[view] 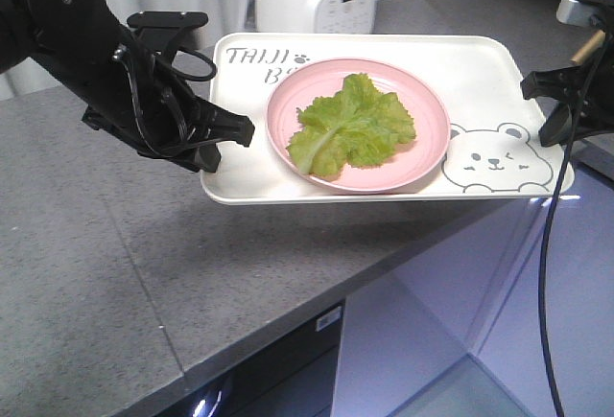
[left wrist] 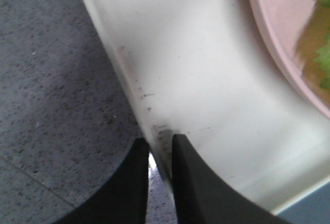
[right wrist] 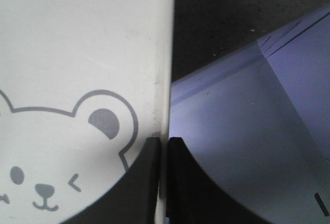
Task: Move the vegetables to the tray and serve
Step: 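Hold the tray level with both grippers while the base turns away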
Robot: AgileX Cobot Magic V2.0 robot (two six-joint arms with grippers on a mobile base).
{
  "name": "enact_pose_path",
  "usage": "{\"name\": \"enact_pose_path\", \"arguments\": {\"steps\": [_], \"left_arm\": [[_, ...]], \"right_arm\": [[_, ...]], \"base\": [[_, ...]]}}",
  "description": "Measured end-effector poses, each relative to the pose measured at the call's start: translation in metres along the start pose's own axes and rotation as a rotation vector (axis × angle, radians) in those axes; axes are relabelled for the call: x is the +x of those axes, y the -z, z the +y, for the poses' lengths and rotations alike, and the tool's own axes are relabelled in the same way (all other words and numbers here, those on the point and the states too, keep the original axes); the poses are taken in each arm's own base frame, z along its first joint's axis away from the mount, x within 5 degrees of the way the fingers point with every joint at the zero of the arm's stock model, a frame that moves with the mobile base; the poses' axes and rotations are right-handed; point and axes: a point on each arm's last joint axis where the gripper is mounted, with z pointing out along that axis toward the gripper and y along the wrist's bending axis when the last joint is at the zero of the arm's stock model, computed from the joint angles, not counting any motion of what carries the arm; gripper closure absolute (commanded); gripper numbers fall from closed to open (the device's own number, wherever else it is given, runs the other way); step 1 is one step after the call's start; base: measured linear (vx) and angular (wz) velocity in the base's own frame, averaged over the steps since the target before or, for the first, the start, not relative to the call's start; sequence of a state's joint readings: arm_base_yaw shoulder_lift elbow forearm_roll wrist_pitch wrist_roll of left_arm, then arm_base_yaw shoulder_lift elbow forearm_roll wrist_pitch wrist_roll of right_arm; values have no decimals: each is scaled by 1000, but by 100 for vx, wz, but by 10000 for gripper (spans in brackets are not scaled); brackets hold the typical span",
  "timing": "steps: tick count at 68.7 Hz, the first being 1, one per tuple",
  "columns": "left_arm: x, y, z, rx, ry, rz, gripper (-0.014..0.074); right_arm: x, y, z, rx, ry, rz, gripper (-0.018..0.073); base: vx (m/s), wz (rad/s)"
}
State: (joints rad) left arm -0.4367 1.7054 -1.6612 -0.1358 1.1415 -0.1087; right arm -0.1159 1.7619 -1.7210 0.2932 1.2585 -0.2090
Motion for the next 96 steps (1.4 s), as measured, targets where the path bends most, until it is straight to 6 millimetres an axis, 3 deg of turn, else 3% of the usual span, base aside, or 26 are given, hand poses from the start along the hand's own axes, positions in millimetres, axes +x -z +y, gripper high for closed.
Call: {"name": "enact_pose_path", "arguments": {"steps": [96], "left_arm": [[0,0,0,0,-1,0,602]], "right_arm": [[0,0,0,0,0,0,565]], "base": [[-1,-35]]}}
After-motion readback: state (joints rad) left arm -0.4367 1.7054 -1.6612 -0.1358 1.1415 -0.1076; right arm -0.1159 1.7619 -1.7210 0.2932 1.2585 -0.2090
